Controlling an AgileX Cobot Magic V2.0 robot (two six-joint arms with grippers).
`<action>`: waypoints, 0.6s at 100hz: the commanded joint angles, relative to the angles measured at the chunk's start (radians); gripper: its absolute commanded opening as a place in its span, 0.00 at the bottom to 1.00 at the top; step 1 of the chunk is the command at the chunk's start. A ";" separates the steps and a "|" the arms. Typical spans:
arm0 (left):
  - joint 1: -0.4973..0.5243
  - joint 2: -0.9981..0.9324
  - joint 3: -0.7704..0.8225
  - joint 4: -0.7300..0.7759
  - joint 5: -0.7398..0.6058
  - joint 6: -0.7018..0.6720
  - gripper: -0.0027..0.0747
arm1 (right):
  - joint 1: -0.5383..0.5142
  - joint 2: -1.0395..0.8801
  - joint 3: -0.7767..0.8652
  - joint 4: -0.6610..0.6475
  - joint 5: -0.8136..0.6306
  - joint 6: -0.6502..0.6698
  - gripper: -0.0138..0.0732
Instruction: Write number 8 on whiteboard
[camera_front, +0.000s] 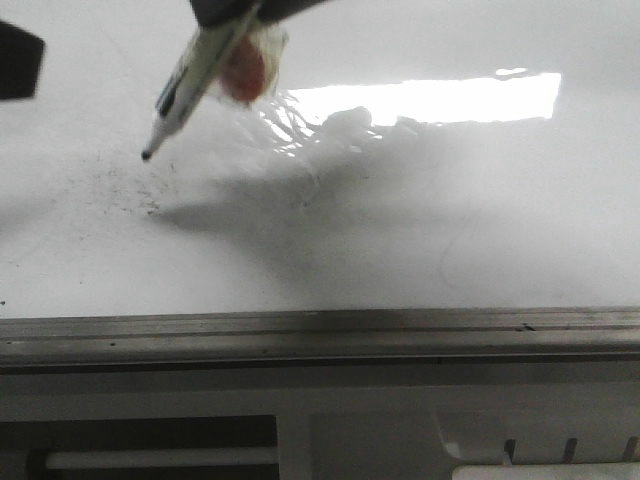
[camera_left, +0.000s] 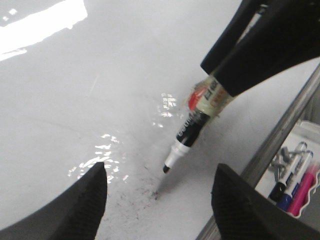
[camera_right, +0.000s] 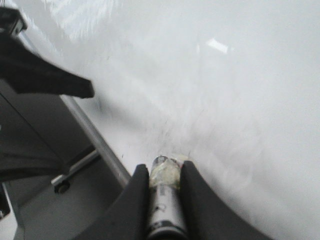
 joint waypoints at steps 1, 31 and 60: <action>-0.007 -0.044 -0.033 -0.036 -0.032 -0.011 0.55 | -0.037 -0.032 -0.081 0.018 -0.068 0.003 0.09; -0.007 -0.058 -0.033 -0.051 -0.035 -0.011 0.53 | -0.207 0.019 -0.241 0.011 0.059 0.003 0.09; -0.007 -0.058 -0.033 -0.051 -0.042 -0.011 0.53 | -0.231 0.129 -0.244 0.001 0.124 -0.001 0.09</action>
